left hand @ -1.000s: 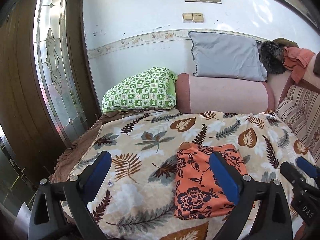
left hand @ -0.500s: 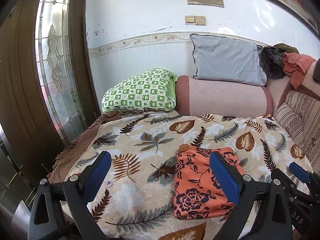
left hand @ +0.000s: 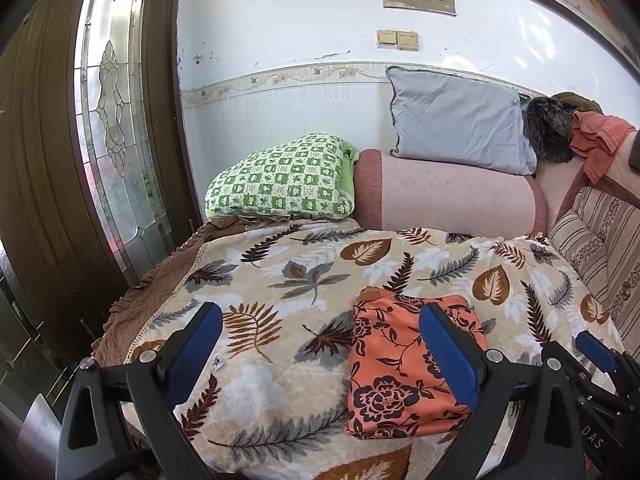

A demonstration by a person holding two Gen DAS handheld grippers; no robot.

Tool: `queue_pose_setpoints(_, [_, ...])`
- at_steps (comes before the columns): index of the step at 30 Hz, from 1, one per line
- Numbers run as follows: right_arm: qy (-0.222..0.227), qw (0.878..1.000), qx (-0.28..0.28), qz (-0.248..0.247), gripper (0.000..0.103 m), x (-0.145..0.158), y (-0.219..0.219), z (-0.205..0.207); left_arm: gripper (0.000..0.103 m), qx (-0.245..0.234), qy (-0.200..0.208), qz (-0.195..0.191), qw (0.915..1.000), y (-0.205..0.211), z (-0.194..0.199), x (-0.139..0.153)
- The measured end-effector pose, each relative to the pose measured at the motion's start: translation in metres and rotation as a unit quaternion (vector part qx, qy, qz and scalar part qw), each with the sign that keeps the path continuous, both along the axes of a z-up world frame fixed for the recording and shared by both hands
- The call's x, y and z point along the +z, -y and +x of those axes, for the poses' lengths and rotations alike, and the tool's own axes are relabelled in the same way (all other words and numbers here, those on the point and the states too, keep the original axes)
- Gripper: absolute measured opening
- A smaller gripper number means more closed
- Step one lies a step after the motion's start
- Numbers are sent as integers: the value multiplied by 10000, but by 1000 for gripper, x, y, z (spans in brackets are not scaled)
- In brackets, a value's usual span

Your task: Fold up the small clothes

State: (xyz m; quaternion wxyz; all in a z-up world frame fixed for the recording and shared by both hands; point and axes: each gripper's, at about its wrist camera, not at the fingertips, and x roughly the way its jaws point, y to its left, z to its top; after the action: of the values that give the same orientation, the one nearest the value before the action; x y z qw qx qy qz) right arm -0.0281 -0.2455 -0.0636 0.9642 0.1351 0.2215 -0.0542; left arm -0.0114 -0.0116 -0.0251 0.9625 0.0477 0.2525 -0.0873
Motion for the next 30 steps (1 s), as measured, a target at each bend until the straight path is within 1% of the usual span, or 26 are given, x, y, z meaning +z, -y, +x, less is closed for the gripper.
queue_pose_setpoints(13, [0, 10000, 25, 51, 69, -3, -2, 3, 99, 163, -11, 76, 9998, -3, 4, -5])
queue_pose_setpoints(30, [88, 9999, -3, 51, 69, -3, -10, 1, 99, 80, -40, -29, 10000, -6, 5, -6])
